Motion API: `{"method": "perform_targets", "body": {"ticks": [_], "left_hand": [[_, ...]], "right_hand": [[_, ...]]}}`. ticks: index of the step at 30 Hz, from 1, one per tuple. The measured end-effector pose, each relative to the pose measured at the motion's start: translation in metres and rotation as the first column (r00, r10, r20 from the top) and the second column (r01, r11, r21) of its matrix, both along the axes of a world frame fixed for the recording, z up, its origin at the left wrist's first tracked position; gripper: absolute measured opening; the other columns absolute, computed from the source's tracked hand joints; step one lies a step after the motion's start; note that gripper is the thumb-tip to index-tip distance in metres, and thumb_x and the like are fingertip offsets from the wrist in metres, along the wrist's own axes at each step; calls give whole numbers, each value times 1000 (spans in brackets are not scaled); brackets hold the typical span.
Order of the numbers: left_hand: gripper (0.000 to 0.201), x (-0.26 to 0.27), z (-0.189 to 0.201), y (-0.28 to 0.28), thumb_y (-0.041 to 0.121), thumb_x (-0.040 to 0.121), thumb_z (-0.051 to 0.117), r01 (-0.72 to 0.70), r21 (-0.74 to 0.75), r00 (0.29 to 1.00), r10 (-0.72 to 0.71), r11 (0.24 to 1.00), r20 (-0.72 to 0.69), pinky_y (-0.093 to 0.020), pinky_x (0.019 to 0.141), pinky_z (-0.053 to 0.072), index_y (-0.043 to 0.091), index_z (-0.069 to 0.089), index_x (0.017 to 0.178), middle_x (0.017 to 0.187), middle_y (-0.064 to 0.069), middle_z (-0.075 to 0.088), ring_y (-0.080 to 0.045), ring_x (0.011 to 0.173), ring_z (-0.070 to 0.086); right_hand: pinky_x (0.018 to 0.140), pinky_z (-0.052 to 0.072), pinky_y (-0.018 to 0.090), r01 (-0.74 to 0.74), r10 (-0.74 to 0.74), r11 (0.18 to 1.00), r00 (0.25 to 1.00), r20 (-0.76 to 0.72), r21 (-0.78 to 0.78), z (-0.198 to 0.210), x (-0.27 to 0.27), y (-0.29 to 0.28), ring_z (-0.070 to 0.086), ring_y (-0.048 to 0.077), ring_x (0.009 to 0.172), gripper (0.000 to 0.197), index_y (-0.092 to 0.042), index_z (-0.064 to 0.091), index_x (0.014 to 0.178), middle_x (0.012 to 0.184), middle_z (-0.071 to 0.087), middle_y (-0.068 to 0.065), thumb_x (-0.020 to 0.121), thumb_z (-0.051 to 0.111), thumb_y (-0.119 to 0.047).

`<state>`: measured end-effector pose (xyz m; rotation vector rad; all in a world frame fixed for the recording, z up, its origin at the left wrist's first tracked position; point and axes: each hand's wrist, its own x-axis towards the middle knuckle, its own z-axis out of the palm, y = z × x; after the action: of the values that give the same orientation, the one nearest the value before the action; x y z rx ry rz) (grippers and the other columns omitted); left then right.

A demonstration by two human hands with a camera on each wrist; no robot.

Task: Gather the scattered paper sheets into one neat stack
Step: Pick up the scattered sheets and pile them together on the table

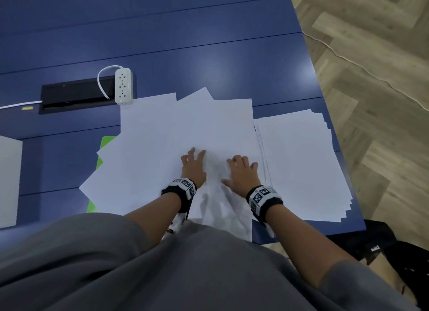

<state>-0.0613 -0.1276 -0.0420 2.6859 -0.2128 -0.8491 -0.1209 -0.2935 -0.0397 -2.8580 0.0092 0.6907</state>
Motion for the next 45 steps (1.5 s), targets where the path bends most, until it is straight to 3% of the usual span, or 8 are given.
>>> {"method": "perform_targets", "body": {"ticks": [6, 14, 20, 24, 30, 34, 41, 45], "left_hand": [[69, 6, 6, 35, 3, 76, 65, -159, -213, 978, 184, 964, 100, -25, 91, 33, 16, 38, 139, 145, -11, 23, -34, 126, 26], [106, 12, 6, 80, 50, 76, 72, -281, 205, 959, 283, 938, 17, -54, 112, 20, 25, 3, 151, 159, -6, -11, -38, 144, 2], [106, 10, 5, 93, 56, 79, 65, -230, 240, 965, 253, 943, -69, -56, 109, 24, 23, -4, 152, 159, -6, -14, -39, 143, 1], [97, 12, 8, 95, 51, 82, 64, -225, 227, 966, 247, 948, -74, -56, 108, 26, 23, 2, 152, 159, -6, -11, -38, 142, 4], [84, 14, 13, 100, 40, 84, 64, -215, 192, 966, 237, 957, -100, -57, 106, 29, 23, 13, 149, 159, -6, -6, -39, 140, 8], [75, 11, 21, 98, 33, 85, 60, -240, 157, 959, 258, 958, -113, -55, 107, 25, 23, 19, 146, 158, -6, -2, -38, 140, 10], [66, 0, 36, 80, 39, 91, 55, -260, -203, 965, 245, 944, -97, -48, 113, 24, 20, 25, 147, 157, -3, 14, -28, 143, 13], [73, -2, 61, 67, 49, 89, 57, -513, -570, 850, 286, 641, -443, -38, 114, 29, 18, 27, 148, 153, 0, 29, -18, 140, 30]], "right_hand": [[100, 30, 56, 121, -124, 992, 988, -88, -43, -6, 4, 29, 22, 32, 132, 100, -9, 17, 144, 147, 20, 11, 76, 61, -66], [86, 43, 47, 323, -328, 944, 936, -126, -61, -4, 20, 40, 30, 27, 121, 90, -11, 35, 129, 132, 29, 7, 63, 82, -51], [93, 39, 47, 471, -432, 876, 863, -261, 108, -7, 26, 29, 52, 29, 106, 67, -14, 34, 123, 116, 51, 8, 74, 79, -25], [71, 41, 32, 481, -435, 849, 871, -228, 219, -5, 17, 16, 53, 25, 77, 31, -18, 40, 96, 96, 59, 6, 80, 65, -10], [70, 42, 27, 562, -543, 806, 827, -146, 184, 18, 10, -16, 60, 26, 92, 24, -13, 60, 106, 105, 60, 5, 82, 61, -7], [68, 43, 29, 635, -635, 753, 770, -65, 171, 37, 8, -36, 55, 29, 79, 15, -8, 63, 93, 94, 61, 9, 84, 51, -6], [57, 44, 22, 584, -757, 505, 653, 2, 635, 62, 6, -53, 54, 24, 68, 25, -10, 62, 97, 84, 63, 13, 87, 46, 7], [78, 53, 38, 566, -814, 306, 573, -98, 766, 72, 8, -39, 62, 25, 75, 23, -10, 68, 99, 91, 70, 16, 89, 51, 3]]}}
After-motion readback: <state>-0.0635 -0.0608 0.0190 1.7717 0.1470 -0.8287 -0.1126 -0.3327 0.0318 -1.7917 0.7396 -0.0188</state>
